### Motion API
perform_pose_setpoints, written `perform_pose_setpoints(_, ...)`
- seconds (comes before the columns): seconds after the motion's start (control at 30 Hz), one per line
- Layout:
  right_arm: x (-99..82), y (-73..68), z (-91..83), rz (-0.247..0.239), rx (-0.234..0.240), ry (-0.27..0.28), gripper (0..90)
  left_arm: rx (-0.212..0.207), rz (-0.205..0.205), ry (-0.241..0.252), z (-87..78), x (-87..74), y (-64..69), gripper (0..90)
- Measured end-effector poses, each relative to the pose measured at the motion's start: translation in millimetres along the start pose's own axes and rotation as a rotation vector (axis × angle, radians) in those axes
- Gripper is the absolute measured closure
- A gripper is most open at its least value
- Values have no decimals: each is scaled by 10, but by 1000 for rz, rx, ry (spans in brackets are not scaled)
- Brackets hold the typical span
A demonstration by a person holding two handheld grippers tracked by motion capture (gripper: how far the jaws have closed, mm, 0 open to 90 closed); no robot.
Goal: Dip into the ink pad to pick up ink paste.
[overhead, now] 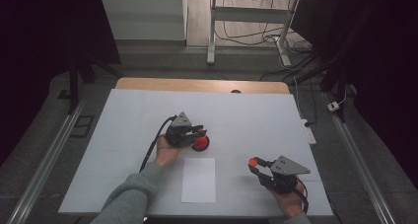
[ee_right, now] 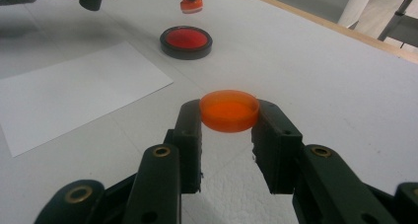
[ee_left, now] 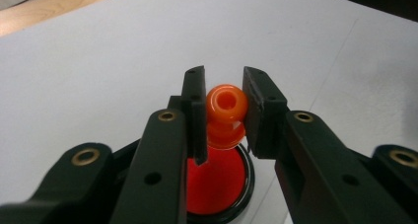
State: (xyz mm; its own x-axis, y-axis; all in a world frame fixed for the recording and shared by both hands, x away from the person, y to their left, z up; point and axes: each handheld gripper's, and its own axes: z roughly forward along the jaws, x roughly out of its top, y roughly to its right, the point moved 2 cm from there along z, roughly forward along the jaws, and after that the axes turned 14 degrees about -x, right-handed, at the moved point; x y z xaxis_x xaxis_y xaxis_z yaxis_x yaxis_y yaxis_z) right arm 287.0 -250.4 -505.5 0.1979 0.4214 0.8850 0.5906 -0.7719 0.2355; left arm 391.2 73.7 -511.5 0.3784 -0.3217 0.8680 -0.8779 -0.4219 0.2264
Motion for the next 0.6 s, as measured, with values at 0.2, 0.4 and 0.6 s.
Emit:
perform_pose_setpoints(0.2,3,-3,5,1,0,0,644,-9,7,9,-115,34,25,724)
perform_pose_setpoints(0.4,2,5,4,-3,-3,-4,644,-14,4,6,-176,33,22,724)
perform_pose_setpoints(0.6,1,-5,19,3,6,-1,644,-27,5,1,-224,52,59,724)
